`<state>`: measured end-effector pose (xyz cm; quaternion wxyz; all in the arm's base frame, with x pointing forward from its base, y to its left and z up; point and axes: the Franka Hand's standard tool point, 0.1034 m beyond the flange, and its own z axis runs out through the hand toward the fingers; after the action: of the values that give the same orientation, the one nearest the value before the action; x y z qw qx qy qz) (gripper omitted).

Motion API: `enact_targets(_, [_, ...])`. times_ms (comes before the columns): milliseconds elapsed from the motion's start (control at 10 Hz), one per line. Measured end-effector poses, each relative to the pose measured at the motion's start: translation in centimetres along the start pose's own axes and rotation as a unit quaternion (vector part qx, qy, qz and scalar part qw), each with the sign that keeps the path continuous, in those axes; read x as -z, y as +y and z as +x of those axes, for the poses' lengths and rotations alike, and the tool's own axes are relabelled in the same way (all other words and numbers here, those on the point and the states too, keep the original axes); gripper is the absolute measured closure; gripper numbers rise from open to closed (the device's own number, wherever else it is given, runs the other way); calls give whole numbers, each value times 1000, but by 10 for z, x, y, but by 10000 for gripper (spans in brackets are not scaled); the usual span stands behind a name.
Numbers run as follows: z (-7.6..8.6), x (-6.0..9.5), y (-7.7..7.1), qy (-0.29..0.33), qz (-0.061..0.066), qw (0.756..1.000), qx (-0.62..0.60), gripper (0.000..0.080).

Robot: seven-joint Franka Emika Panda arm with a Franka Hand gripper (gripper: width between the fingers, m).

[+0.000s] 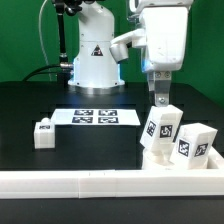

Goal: Assemble stool

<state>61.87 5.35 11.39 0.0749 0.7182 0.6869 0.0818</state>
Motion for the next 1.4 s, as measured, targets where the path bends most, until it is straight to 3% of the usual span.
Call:
enact_targets(100, [-5, -1, 1, 1, -11, 1000, 8, 150])
enact_targets(400, [-5, -3, -1, -1, -8, 1000, 9, 150])
enact_targets(700, [10, -12, -18, 1, 4, 1000, -16, 150])
enact_targets(1200, [8, -19, -21, 0, 10, 1000, -18, 177])
enact_targets(1300, [6, -19, -21, 0, 11, 1000, -19, 358])
enact_targets(1400, [5, -19, -21, 0, 10, 1000, -20, 453])
